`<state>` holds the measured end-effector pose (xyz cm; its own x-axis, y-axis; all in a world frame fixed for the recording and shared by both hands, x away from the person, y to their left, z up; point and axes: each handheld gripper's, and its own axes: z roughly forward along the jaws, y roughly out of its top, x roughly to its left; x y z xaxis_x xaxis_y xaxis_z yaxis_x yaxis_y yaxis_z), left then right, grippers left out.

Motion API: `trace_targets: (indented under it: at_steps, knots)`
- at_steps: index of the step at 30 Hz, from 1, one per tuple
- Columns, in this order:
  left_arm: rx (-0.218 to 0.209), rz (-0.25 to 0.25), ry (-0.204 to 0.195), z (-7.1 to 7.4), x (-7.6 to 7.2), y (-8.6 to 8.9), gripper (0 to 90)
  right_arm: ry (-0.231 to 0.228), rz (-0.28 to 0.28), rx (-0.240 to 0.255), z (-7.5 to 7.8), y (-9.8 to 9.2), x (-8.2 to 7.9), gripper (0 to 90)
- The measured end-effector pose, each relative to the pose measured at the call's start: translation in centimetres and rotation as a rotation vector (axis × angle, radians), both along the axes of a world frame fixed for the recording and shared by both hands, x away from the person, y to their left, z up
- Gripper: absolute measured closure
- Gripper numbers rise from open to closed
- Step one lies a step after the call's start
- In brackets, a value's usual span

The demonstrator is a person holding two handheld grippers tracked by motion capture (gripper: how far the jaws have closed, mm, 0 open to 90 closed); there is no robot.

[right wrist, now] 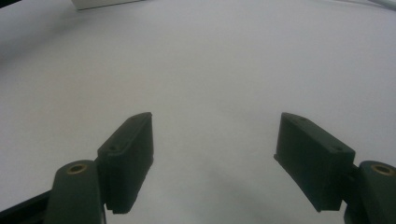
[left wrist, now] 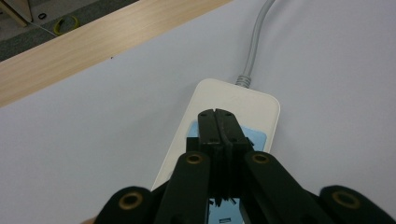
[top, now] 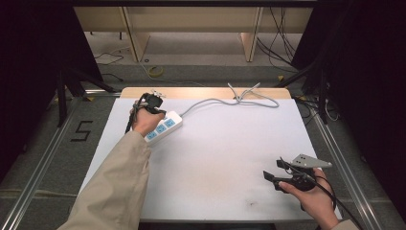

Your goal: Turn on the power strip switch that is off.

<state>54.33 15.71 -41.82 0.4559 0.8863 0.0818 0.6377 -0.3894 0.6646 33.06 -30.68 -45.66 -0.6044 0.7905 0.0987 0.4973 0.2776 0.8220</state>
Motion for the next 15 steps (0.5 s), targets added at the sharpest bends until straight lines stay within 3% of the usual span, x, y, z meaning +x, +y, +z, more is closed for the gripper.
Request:
trace_targets:
  at_steps: [15]
  knots:
    - [0.005,0.016,0.016,-0.47,0.69,0.16,89.9,0.0,0.001,-0.001,-0.02,-0.02,0.03,28.1]
